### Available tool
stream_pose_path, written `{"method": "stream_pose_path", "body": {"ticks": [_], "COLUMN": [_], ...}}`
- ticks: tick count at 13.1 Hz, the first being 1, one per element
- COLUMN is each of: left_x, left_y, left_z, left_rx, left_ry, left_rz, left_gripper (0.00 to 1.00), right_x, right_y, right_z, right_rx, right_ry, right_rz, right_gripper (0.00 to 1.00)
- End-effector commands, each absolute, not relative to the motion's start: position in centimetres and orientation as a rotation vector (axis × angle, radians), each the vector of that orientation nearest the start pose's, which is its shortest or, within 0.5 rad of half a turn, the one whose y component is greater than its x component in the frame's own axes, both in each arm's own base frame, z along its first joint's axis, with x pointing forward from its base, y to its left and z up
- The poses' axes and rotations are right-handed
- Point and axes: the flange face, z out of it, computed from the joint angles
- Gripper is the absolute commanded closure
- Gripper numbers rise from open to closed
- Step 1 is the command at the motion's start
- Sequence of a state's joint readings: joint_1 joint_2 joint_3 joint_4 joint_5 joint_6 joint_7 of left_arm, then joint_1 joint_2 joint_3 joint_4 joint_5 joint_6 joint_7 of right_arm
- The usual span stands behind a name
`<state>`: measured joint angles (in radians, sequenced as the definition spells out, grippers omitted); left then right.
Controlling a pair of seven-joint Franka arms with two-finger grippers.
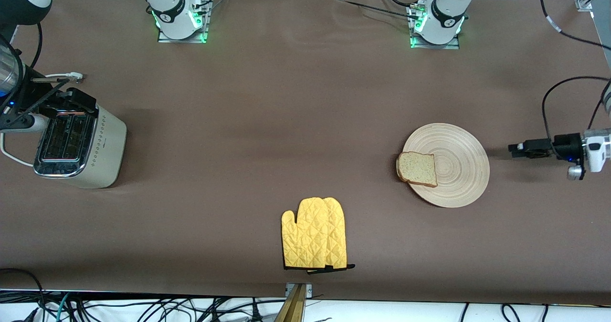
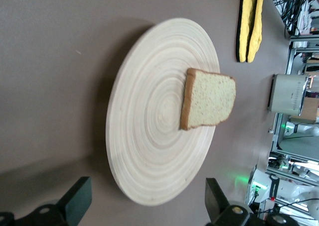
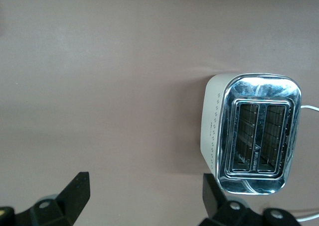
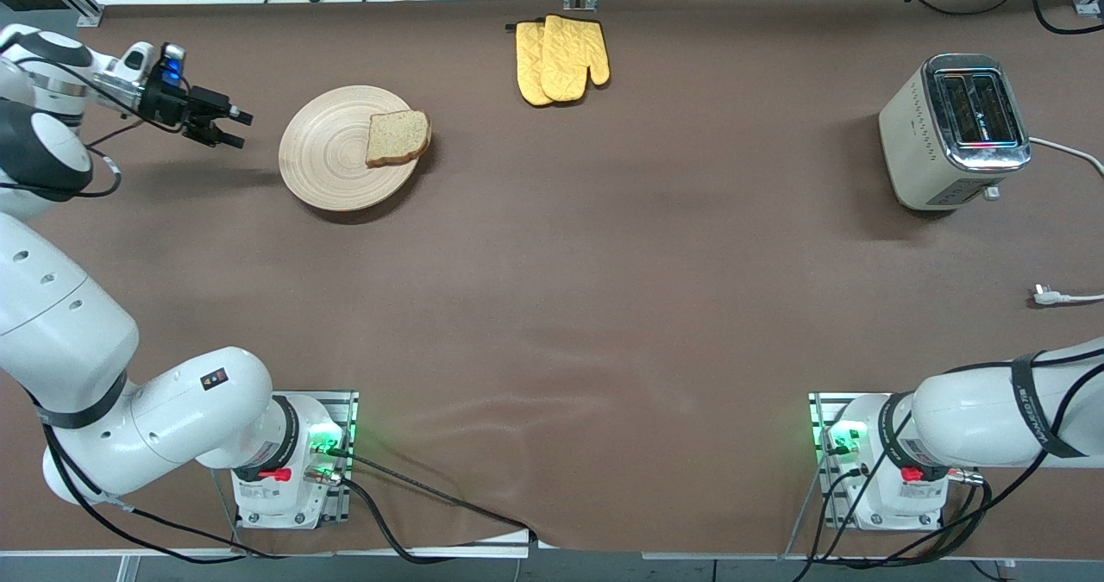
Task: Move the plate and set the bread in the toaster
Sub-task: 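Close the left gripper on the wooden plate rim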
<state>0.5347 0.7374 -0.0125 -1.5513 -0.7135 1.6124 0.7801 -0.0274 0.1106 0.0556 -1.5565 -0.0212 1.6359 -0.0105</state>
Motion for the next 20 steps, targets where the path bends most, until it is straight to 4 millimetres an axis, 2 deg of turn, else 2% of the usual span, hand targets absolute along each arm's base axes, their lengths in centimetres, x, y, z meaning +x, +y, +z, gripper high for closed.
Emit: {"method": "stream_pose_path", "body": {"ticks": [1, 3, 4, 8, 12, 13, 14, 15, 16, 17, 20], "left_x": [60.1, 60.0, 60.2, 60.8, 60.5, 60.5, 60.5, 60.3, 60.1, 60.0, 59.8], "left_y": [24.9, 23.9, 22.8, 20.8, 20.6, 20.4, 20.4, 20.4, 20.5, 20.4, 20.4], "left_z": [18.5, 16.7, 16.5, 15.2, 14.3, 14.0, 13.9, 13.8, 13.6, 13.5, 13.6], "left_rx": [2.142, 2.120, 2.126, 2.191, 2.235, 2.232, 2.234, 2.236, 2.256, 2.261, 2.258], "left_ry": [0.061, 0.058, 0.036, -0.006, -0.023, -0.023, -0.025, -0.042, -0.071, -0.079, -0.092], "left_rz": [-0.074, -0.103, -0.122, -0.179, -0.216, -0.222, -0.224, -0.233, -0.257, -0.267, -0.289], "left_gripper": [0.00, 0.00, 0.00, 0.00, 0.00, 0.05, 0.28, 0.70, 0.91, 1.00, 1.00], "right_x": [59.4, 59.4, 59.4, 59.5, 59.6, 59.6, 59.6, 59.6, 59.6, 59.6, 59.7], "right_y": [0.6, 0.5, 0.4, 0.4, -0.1, -0.1, 0.0, 0.0, 0.0, 0.0, 0.2], "right_z": [57.5, 57.4, 57.4, 57.3, 57.1, 57.1, 57.0, 57.1, 57.0, 57.0, 57.0], "right_rx": [-3.141, -3.140, -3.141, -3.140, -3.140, -3.140, -3.138, -3.138, -3.138, -3.137, -3.137], "right_ry": [-0.063, -0.063, -0.058, -0.058, -0.046, -0.044, -0.046, -0.046, -0.046, -0.041, -0.043], "right_rz": [0.053, 0.057, 0.055, 0.053, 0.062, 0.062, 0.067, 0.062, 0.065, 0.065, 0.057], "right_gripper": [0.00, 0.00, 0.00, 0.00, 0.00, 0.00, 0.00, 0.00, 0.00, 0.00, 0.00]}}
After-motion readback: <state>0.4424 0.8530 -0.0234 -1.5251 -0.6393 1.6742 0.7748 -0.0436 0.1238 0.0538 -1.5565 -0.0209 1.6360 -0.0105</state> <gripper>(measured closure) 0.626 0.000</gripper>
